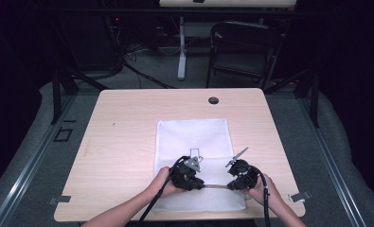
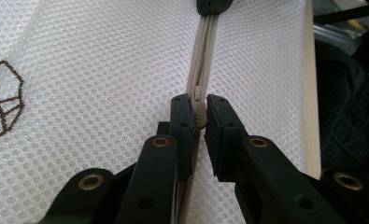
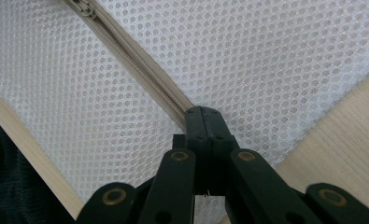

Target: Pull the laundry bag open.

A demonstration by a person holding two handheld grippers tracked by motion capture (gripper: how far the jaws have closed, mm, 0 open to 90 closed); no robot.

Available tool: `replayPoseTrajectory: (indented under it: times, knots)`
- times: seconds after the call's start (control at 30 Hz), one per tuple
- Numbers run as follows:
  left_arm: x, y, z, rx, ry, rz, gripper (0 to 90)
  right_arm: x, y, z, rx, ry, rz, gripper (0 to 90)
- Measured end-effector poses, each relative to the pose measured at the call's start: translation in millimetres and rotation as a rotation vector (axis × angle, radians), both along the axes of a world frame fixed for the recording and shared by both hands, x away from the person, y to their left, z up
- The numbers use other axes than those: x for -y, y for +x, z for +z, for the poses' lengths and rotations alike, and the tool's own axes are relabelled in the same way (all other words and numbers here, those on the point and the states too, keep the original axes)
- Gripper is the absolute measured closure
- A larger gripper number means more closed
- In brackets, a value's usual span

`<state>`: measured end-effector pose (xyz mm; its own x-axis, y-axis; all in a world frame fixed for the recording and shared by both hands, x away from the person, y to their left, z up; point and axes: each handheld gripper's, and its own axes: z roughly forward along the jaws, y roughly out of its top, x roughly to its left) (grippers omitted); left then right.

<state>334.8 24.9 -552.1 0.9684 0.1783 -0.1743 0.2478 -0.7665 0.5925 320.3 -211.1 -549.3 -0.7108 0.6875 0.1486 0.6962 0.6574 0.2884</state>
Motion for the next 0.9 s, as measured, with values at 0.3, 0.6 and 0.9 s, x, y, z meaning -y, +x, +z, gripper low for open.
replayPoseTrajectory:
  times: [0.3, 0.6, 0.9]
  knots:
    - [-10.4, -0.8, -0.2, -0.016, -0.008, 0.005, 81.5, -0.2, 0.1, -0.3, 0.006, -0.003, 0.003, 90.0]
    - [-17.0, -1.5, 0.7, -0.015, -0.011, 0.010, 81.5, 0.5, 0.4, -0.3, 0.001, 0.006, 0.008, 90.0]
    - [-24.5, -2.7, 1.0, -0.016, -0.014, 0.006, 81.4, -1.3, -0.2, 0.0, 0.008, -0.006, 0.015, 90.0]
